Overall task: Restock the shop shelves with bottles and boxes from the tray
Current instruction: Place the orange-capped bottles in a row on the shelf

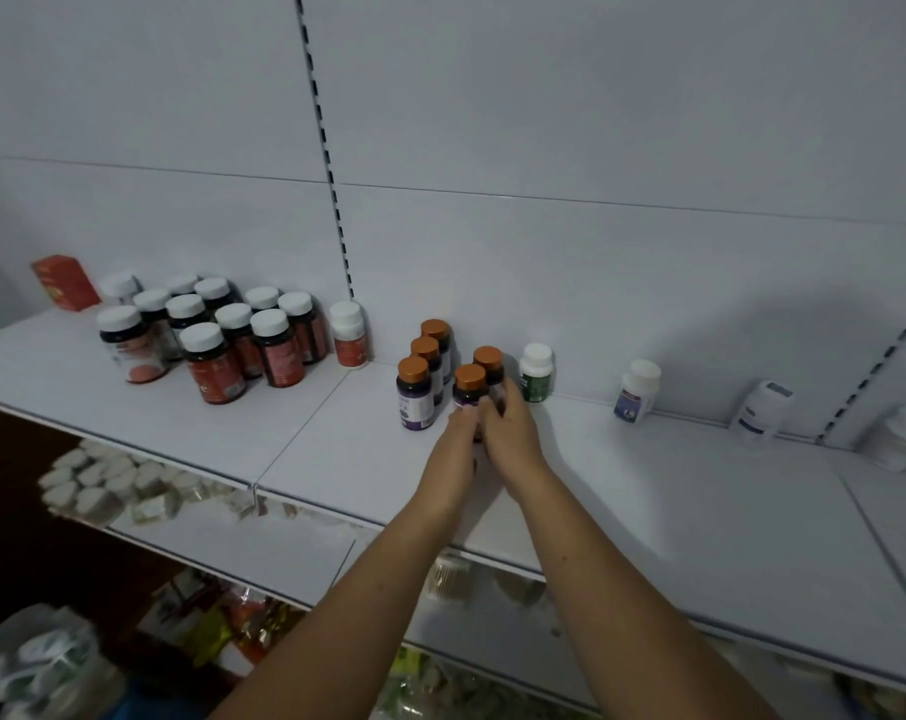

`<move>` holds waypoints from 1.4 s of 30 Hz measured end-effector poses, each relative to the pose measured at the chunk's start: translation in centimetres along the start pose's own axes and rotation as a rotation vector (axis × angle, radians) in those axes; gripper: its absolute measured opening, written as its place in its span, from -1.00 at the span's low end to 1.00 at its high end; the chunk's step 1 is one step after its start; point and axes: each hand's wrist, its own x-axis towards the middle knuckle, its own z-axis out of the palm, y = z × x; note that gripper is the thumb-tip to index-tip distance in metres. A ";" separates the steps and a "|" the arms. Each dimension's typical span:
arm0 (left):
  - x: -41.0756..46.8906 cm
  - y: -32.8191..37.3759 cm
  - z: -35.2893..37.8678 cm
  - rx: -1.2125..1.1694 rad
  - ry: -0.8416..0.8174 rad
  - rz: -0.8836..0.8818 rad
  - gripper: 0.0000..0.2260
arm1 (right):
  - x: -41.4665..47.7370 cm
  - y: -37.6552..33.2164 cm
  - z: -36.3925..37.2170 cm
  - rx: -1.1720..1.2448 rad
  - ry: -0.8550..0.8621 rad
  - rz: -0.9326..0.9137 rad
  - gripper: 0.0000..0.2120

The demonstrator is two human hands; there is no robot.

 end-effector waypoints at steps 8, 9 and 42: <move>2.2 1.9 1.8 -0.241 0.083 -0.062 -0.82 | 4.5 -0.8 1.8 0.075 -0.003 0.102 -0.55; 2.5 1.8 1.9 -0.258 0.098 -0.059 -0.85 | 4.8 -0.7 1.9 0.085 -0.005 0.110 -0.54; 4.4 -2.1 0.2 -0.090 0.081 0.086 -0.74 | 5.6 -0.5 0.9 0.043 -0.050 0.101 -0.65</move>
